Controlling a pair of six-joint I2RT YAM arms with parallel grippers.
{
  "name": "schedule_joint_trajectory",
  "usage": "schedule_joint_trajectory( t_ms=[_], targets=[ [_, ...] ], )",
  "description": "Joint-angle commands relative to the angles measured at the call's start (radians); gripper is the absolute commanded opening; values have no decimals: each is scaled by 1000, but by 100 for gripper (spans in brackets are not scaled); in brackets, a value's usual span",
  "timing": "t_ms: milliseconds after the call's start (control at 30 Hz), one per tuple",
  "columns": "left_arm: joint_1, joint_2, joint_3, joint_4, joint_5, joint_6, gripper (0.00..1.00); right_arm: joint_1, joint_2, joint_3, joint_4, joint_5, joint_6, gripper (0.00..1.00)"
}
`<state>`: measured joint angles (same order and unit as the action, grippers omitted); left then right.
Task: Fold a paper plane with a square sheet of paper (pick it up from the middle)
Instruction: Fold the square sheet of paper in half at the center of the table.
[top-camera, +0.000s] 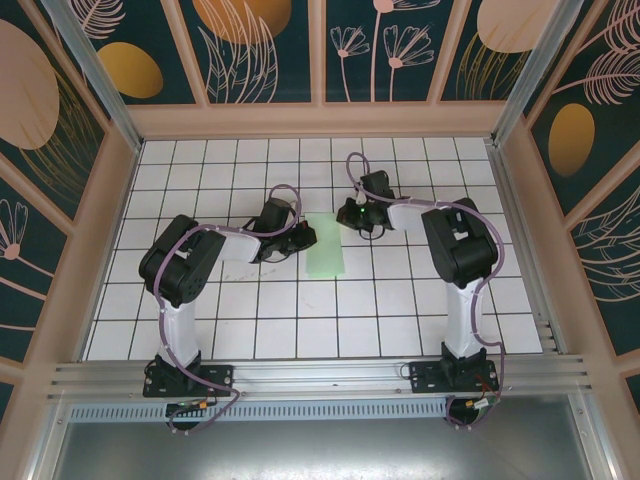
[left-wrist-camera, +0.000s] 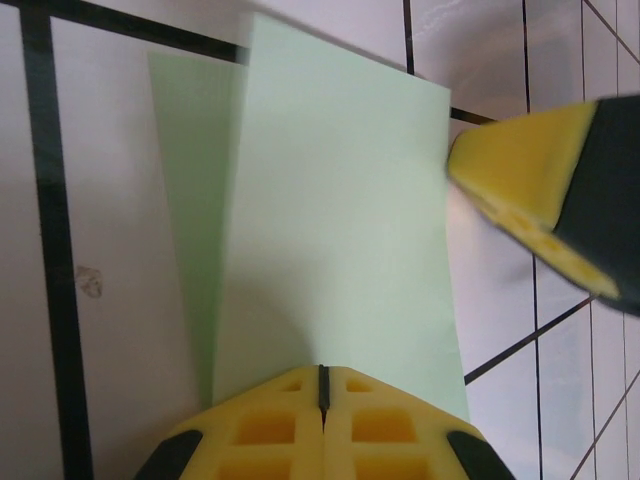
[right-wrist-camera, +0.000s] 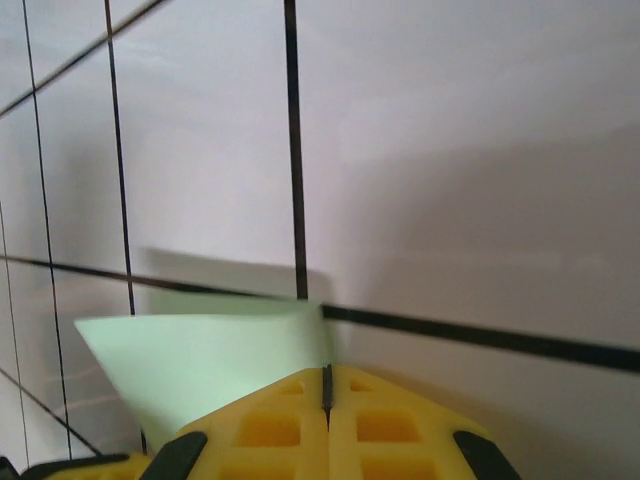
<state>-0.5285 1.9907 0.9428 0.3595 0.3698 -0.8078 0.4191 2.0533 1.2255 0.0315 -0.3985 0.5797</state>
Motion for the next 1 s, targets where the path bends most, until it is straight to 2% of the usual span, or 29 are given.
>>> schedule_joint_trajectory(
  t_ms=[0,100,300,467,633,800,967],
  targets=[
    [9,135,-56,-229,-132,44,0,7,-49,28,22,2,-2,0],
    [9,138,-52,-231,-131,44,0,43,-25,33,40,-53,-5,0],
    [9,138,-52,-232,-131,43,0,48,47,52,71,-68,31,0],
    [9,137,-58,-231,-135,43,0,19,100,85,34,-40,26,0],
    [8,134,-66,-228,-132,44,0,-55,130,99,0,-14,4,0],
    [9,135,-69,-220,-133,47,0,-120,70,139,-31,-2,-18,0],
    [9,134,-58,-218,-131,49,0,-78,-43,64,-16,-79,-27,0]
  ],
)
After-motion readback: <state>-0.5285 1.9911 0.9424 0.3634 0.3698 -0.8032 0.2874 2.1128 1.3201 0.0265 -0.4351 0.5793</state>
